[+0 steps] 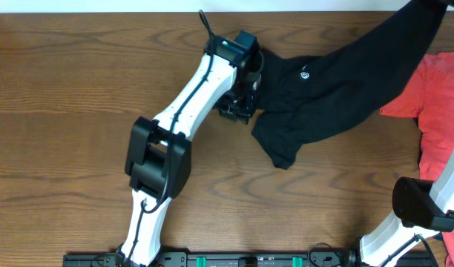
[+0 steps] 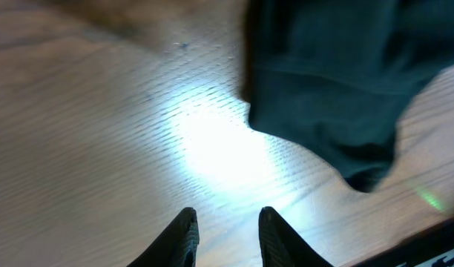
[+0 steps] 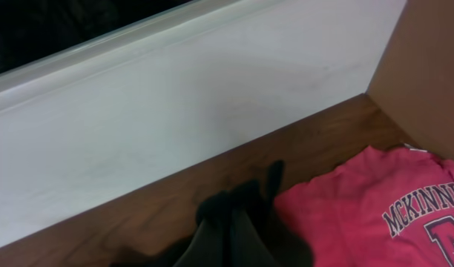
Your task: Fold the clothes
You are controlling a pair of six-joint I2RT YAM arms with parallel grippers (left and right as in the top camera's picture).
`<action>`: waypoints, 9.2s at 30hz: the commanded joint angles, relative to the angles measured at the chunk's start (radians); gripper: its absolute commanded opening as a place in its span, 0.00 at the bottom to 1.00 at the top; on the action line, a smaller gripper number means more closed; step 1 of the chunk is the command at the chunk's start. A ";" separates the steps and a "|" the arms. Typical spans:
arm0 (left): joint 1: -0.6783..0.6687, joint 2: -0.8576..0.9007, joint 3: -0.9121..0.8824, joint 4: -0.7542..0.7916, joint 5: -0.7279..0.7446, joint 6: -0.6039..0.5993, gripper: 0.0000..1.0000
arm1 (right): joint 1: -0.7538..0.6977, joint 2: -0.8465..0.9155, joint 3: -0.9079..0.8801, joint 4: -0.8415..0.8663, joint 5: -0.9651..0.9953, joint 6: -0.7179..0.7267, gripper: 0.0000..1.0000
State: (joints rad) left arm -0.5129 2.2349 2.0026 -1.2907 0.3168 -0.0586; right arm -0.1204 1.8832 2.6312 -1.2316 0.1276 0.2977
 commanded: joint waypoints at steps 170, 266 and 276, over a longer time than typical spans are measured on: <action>0.366 -0.143 -0.004 0.275 -0.302 -0.036 0.06 | 0.281 0.479 -0.096 -0.230 -0.424 -0.276 0.75; 0.379 -0.143 -0.004 0.271 -0.302 -0.013 0.06 | 0.333 0.479 -1.028 0.348 -0.369 -0.058 0.01; 0.379 -0.143 -0.004 0.272 -0.302 -0.013 0.06 | 0.324 0.478 -0.831 0.277 -0.281 -0.059 0.79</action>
State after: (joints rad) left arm -0.1398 2.1036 1.9930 -1.0168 0.0166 -0.0780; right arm 0.2180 2.2944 1.7737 -0.9443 -0.2920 0.2314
